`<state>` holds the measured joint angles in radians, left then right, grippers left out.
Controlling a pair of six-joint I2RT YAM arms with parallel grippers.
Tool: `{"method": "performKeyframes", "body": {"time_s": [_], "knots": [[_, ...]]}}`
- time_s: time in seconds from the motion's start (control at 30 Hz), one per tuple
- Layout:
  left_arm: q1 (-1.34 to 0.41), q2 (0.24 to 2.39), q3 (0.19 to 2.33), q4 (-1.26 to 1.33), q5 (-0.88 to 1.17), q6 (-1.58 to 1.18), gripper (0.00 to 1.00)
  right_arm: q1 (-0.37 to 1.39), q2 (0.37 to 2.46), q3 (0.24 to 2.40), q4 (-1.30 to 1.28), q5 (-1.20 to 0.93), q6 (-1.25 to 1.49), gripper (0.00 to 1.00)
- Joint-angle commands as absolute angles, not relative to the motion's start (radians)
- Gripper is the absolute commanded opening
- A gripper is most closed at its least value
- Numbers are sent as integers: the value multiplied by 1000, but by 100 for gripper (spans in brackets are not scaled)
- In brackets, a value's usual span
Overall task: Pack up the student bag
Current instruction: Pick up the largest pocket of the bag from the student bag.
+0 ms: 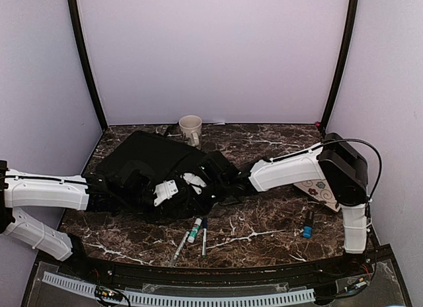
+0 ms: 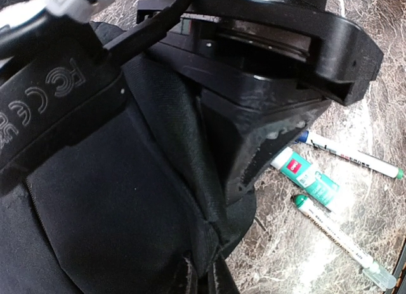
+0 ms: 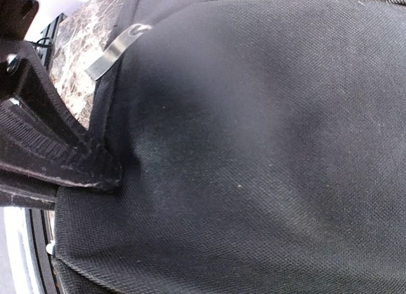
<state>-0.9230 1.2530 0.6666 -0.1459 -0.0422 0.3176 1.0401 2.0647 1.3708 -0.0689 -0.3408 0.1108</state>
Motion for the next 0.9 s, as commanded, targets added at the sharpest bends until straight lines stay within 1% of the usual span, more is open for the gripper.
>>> {"method": "performKeyframes", "body": {"time_s": [0.0,0.33,0.43,0.6,0.73,0.77,0.83,0.87], "knots": [[-923,1226,659,-116,-10,311,0,1041,2075,1383,-20,-306,127,16],[-923,1211,652,-118,-29,320,0,1039,1967,1279,-49,-393,27,4],[-923,1210,651,-120,-32,321,0,1039,1960,1270,-63,-423,8,2],[-923,1210,652,-121,-28,320,0,1038,1985,1285,-91,-475,-4,2],[-923,1209,653,-121,-26,319,0,1037,2005,1288,-69,-442,0,3],[-923,1209,651,-120,-23,319,0,1037,2011,1292,-70,-418,0,4],[-923,1207,651,-120,-21,317,0,1037,2021,1299,-62,-364,7,10],[-923,1207,650,-120,-20,316,0,1037,2024,1300,-56,-339,6,11]]}}
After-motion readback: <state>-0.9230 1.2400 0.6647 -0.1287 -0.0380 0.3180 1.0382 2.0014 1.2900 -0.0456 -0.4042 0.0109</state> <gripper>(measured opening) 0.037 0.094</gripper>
